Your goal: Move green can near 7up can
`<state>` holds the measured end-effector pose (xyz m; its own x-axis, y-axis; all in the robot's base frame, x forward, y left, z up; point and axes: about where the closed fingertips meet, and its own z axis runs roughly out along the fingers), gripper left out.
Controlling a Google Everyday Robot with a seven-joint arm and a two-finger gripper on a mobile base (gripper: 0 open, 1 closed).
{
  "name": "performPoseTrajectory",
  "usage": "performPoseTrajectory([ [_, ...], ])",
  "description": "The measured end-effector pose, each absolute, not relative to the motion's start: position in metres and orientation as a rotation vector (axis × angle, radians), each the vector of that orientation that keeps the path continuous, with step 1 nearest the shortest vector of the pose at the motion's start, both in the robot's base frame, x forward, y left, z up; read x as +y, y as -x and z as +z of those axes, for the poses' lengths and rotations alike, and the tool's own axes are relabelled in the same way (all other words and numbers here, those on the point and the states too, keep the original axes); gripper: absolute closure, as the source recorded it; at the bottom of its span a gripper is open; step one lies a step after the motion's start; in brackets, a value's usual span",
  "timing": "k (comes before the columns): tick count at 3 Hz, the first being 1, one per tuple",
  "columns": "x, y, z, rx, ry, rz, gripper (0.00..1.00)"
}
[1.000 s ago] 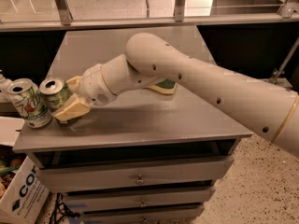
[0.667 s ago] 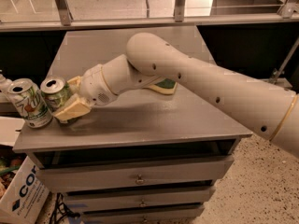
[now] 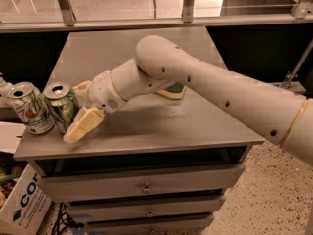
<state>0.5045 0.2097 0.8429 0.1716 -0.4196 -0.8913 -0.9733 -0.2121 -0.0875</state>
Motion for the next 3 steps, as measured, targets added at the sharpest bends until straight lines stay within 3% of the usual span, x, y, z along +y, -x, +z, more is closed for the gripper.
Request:
performPoseTrajectory([
  [2, 0.18, -0.512, 0.858, 1.328, 1.688, 1.098, 0.0],
  [3, 0.14, -0.529, 0.876, 1.337, 1.594, 1.096, 0.0],
])
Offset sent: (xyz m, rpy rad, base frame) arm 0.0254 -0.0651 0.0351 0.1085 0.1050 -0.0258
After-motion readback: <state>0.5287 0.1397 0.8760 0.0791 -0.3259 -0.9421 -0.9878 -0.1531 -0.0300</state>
